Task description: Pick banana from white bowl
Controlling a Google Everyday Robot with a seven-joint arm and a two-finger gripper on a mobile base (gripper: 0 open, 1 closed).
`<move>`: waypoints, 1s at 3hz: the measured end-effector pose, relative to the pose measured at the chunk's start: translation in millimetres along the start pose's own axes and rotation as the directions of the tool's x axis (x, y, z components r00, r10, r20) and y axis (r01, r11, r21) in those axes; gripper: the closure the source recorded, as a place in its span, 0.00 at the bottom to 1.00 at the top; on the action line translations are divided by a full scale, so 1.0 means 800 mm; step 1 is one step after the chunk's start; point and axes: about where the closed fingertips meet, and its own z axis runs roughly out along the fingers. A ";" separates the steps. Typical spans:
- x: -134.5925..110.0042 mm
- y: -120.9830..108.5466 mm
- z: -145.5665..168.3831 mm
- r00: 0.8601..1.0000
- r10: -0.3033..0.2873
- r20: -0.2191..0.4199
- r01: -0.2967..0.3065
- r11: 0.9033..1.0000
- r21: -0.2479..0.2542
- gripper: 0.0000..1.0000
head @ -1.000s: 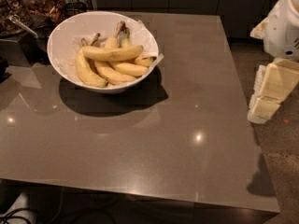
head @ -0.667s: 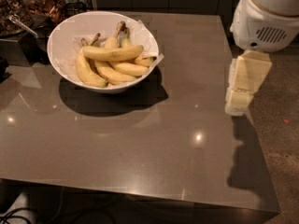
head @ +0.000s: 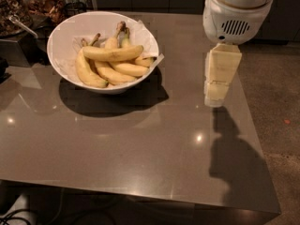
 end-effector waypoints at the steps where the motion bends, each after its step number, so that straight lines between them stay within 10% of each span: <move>1: -0.019 -0.006 0.004 1.000 -0.020 -0.006 0.020 0.999 0.026 0.00; 3: -0.119 -0.031 0.002 0.980 -0.198 0.001 0.198 0.978 0.066 0.00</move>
Offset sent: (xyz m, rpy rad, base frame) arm 0.0466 0.0962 -0.0021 -0.1118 0.0015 0.1841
